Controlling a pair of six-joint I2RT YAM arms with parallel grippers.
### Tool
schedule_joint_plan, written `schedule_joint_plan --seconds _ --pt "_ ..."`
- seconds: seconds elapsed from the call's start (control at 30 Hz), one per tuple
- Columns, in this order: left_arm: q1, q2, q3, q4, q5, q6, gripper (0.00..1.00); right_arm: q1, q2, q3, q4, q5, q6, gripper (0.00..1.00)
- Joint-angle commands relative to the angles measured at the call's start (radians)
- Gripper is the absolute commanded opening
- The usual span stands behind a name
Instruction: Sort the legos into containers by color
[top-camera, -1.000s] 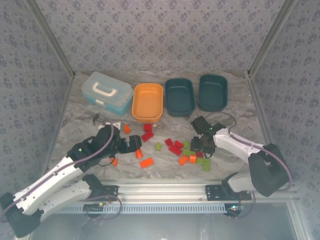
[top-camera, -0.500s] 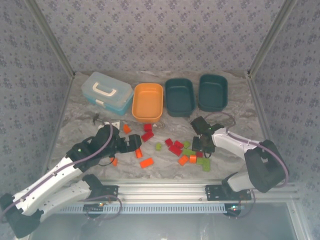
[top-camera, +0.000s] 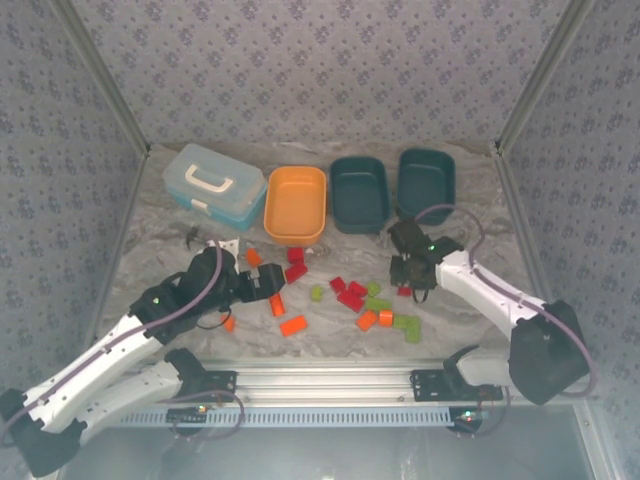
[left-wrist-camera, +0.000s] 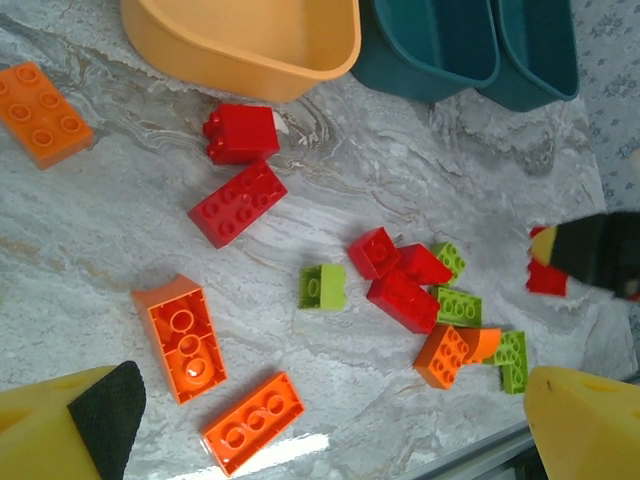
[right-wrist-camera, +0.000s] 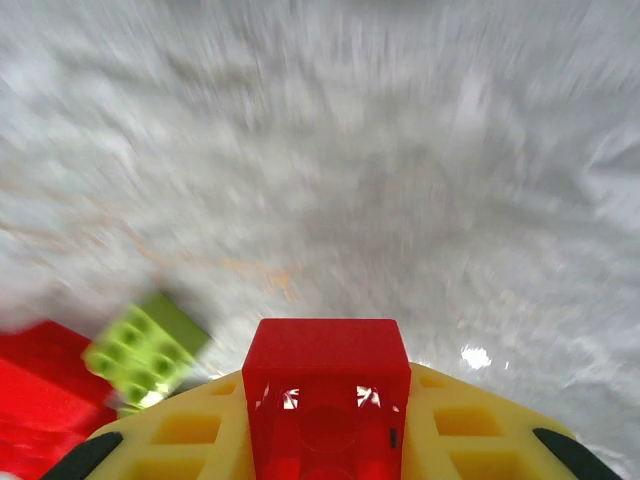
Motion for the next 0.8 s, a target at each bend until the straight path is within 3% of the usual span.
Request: schedule_joint_plan --seconds 0.0,0.2,0.4,0.57,0.77 --pt "0.005 0.061 0.086 0.069 0.003 0.009 0.99 -0.089 0.036 0.155 -0.041 0.027 -0.07 0.28" --pt "0.109 0.238 0.205 0.21 0.167 0.021 0.99 -0.243 0.261 0.415 0.033 -0.001 -0.115 0.27" --pt "0.185 0.36 0.332 0.231 0.24 0.045 0.99 -0.36 0.517 0.633 0.067 -0.043 -0.122 0.27" --pt "0.202 0.397 0.359 0.233 0.249 0.054 0.99 -0.394 0.719 0.791 0.021 -0.071 -0.137 0.26" --pt "0.215 0.391 0.343 0.227 0.25 0.054 0.99 -0.385 0.855 0.897 -0.045 -0.092 -0.158 0.25"
